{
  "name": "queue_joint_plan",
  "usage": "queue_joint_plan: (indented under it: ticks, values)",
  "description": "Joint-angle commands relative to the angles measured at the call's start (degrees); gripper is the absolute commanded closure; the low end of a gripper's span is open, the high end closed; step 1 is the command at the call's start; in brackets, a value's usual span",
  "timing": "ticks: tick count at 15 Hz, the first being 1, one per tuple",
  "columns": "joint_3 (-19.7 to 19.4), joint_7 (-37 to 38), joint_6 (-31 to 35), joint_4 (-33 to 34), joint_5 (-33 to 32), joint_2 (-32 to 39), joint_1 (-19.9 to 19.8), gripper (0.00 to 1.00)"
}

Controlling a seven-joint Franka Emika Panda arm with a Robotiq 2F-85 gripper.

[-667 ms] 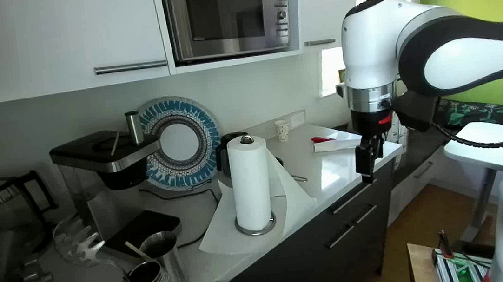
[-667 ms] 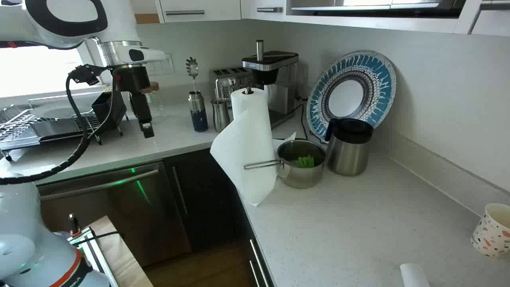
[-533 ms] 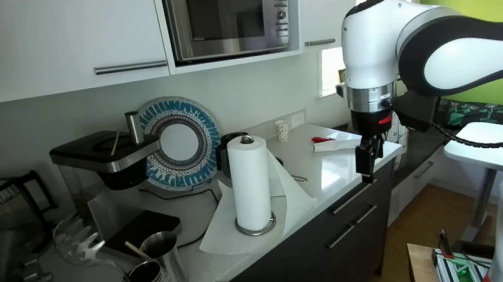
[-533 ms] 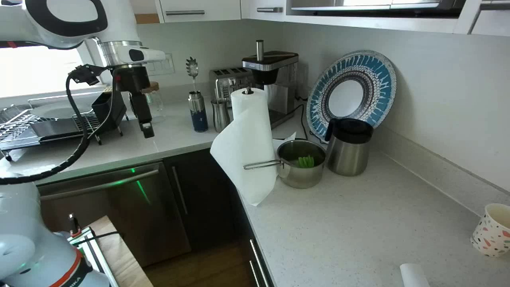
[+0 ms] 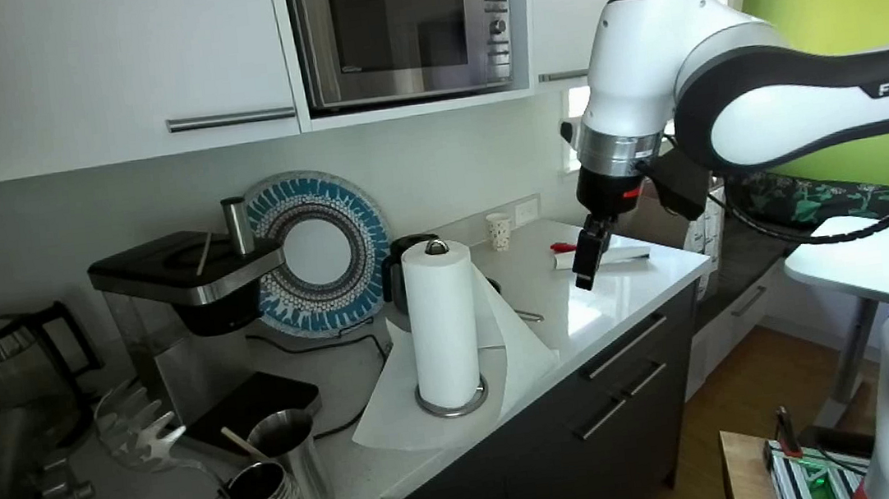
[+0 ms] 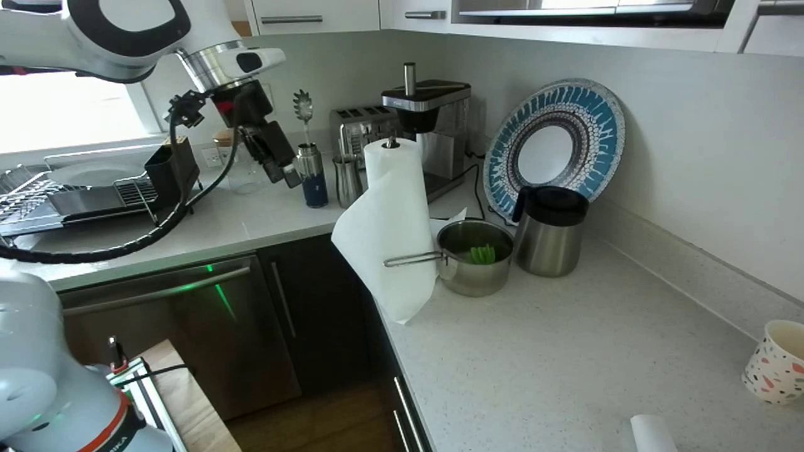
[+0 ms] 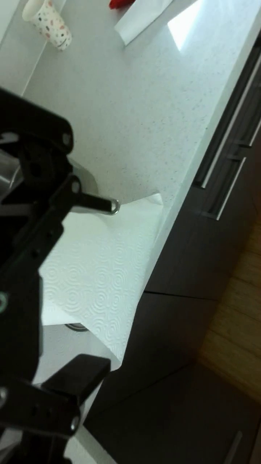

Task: Move the kitchen paper roll to the left side of the kitchen counter

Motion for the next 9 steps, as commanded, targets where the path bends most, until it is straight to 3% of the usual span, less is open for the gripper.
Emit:
queue_joint_plan:
  ticks: [1, 5, 6, 9]
  values:
    - [-5.38, -10.98, -0.2, 6.86, 2.88, 6.59, 3.73, 0.0]
    - [-9.07, -24.09, -4.66, 15.7, 6.11, 12.17, 6.36, 0.0]
    - [-7.39, -19.15, -1.42, 11.15, 4.03, 8.82, 4.5, 0.0]
    - [-7.67, -19.83, -1.75, 12.46, 4.24, 9.8, 4.59, 0.0]
